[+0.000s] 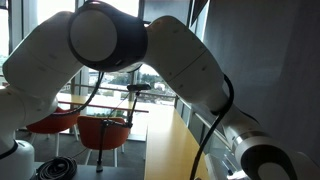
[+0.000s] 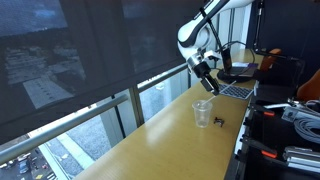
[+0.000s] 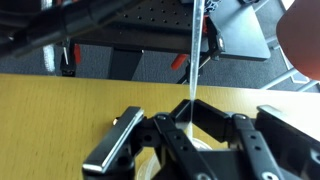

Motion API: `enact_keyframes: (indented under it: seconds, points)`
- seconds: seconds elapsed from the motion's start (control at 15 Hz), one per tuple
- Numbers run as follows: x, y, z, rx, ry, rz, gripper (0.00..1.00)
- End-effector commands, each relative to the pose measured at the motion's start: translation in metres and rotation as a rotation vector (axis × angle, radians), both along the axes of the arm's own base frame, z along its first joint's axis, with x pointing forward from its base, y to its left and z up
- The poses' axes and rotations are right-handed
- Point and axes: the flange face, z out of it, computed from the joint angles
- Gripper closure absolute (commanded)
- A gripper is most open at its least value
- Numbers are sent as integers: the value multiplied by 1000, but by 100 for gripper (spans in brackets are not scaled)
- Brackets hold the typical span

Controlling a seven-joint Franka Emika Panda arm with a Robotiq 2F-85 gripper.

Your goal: Put the straw in the cup

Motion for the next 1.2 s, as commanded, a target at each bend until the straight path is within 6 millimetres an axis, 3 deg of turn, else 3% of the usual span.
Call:
enact_keyframes:
  seconds: [0.0, 1.13]
  points:
    - [8, -1, -1, -3, 30, -4, 97]
    - [18, -4, -12, 4, 49, -5, 97]
